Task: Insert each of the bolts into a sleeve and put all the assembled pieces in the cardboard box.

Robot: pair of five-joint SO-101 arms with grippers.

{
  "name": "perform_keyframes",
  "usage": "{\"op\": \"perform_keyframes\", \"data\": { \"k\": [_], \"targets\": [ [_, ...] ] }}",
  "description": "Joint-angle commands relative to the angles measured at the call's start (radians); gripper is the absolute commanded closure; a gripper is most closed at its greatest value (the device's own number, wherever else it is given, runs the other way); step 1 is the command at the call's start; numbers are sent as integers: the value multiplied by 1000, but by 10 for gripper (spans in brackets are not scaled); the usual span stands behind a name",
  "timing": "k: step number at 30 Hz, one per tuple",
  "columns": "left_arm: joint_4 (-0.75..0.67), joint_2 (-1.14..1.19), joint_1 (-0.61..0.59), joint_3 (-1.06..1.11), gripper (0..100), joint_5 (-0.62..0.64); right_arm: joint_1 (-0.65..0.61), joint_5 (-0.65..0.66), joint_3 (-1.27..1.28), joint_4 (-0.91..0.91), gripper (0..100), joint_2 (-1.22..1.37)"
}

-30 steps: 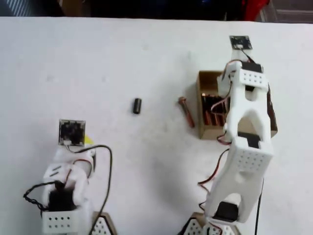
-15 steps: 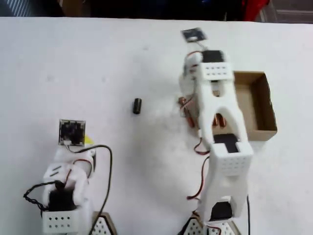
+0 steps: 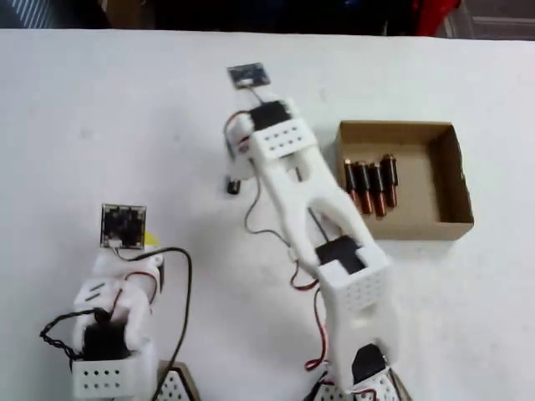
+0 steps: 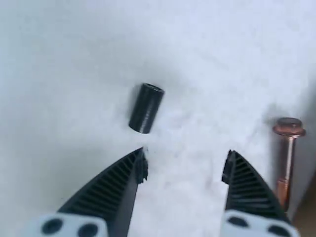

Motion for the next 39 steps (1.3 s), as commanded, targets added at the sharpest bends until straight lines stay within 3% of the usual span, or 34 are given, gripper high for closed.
{"op": "perform_keyframes", "data": {
  "k": [1, 10, 17, 39],
  "targets": [
    [-5, -13, -7, 2, 976, -11, -70, -83, -100, 1, 772, -56],
    [-3, -13, -7, 2, 976, -11, -102, -143, -121, -82, 884, 51],
    [-3, -13, -7, 2, 976, -11, -97, -152, -153, -108, 803, 151],
    [12, -12, -5, 2, 976, -11, -71, -152, -153, -160, 804, 268]
  ]
}}
